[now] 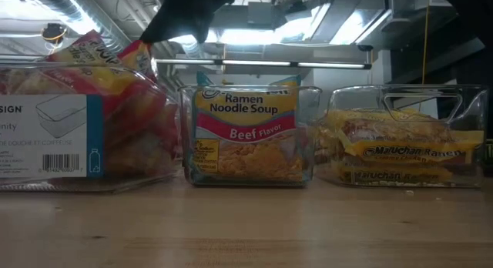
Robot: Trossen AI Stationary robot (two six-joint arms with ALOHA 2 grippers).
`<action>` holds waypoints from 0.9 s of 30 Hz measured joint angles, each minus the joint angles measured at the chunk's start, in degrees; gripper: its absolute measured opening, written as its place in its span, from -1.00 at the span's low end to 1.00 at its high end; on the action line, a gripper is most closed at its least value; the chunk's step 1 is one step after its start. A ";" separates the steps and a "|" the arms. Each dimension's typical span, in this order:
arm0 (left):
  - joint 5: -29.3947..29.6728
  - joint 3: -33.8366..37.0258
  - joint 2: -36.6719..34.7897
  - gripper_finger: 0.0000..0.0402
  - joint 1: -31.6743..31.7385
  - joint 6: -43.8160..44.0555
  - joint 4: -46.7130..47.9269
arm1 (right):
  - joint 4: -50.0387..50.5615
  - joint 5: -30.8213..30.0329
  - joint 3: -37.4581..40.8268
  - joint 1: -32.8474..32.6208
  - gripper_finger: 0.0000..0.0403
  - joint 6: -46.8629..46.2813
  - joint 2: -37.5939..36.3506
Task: Sort Maruchan noodles
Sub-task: Adjust the red noodle pack
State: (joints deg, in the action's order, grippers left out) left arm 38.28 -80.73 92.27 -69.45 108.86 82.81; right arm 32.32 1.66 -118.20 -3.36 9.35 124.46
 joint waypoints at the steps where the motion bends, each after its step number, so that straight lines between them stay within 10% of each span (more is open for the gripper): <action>1: 0.00 0.00 0.00 -1.00 0.00 0.02 0.00 | 0.92 -0.42 -0.54 0.00 -1.00 0.04 0.00; 27: 0.63 0.00 0.02 -1.00 0.04 0.02 0.02 | 6.54 3.67 -6.72 0.09 -1.00 3.02 0.32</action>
State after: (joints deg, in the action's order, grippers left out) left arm 38.92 -80.73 92.29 -69.41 108.88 82.82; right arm 38.86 5.32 -124.92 -3.27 12.37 124.79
